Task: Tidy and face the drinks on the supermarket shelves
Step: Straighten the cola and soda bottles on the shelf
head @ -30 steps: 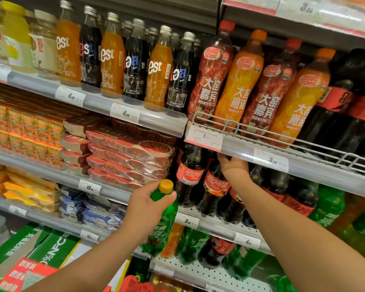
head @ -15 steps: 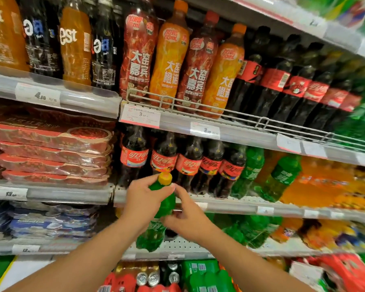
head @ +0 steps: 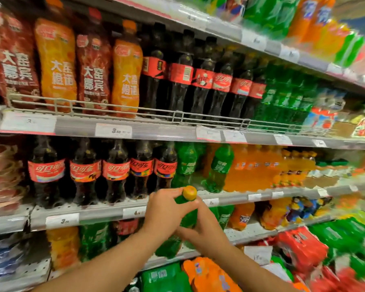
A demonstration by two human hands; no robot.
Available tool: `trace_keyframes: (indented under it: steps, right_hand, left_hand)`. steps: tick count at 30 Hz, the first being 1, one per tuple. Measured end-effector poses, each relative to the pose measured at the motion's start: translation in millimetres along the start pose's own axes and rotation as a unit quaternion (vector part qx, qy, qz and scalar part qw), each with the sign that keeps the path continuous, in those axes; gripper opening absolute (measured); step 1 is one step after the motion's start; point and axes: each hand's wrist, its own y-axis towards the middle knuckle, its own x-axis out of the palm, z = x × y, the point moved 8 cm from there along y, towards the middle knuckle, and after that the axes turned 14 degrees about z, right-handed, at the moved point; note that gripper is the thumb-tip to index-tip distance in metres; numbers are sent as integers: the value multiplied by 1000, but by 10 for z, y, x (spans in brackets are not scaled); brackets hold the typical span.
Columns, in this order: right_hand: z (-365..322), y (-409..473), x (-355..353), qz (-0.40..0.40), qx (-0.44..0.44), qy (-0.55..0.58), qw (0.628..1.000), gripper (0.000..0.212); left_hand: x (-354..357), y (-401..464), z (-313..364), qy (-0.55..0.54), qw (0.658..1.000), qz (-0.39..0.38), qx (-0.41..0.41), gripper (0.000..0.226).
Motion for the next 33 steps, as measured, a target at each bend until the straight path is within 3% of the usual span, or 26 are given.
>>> trace_keyframes:
  steps: [3, 5, 7, 9, 10, 13, 16, 19, 28, 33]
  right_hand:
    - [221, 271, -548, 10, -28, -3, 1000, 82]
    - [375, 498, -914, 28, -38, 6, 999, 80]
    - [475, 727, -1218, 43, -60, -5, 997, 85]
    - [549, 936, -1422, 46, -88, -25, 995, 89]
    - [580, 1032, -1493, 45, -97, -25, 994, 87]
    - [637, 1275, -1603, 44, -102, 11, 994, 85]
    - [728, 1428, -1573, 38, -100, 44, 993, 89]
    - [847, 1508, -1468, 40, -107, 38, 993, 83]
    - [1201, 1793, -1044, -21, -68, -50, 996, 104]
    - [1350, 1911, -966, -10, -47, -98, 994, 97]
  left_hand:
    - [373, 178, 329, 72, 991, -88, 74, 49]
    - [385, 450, 540, 141, 978, -64, 143, 48]
    - [260, 723, 814, 298, 914, 35, 272, 34]
    - [200, 917, 969, 441, 826, 94, 338, 25]
    - [196, 993, 981, 481, 795, 106, 354, 32]
    - [160, 1156, 750, 572, 764, 63, 293, 80]
    - [129, 1248, 467, 639, 730, 23, 242, 94]
    - [124, 1255, 431, 634, 738, 45, 227, 94]
    - [105, 1246, 406, 610, 755, 55, 235, 92]
    - [111, 1242, 383, 616, 750, 58, 235, 95]
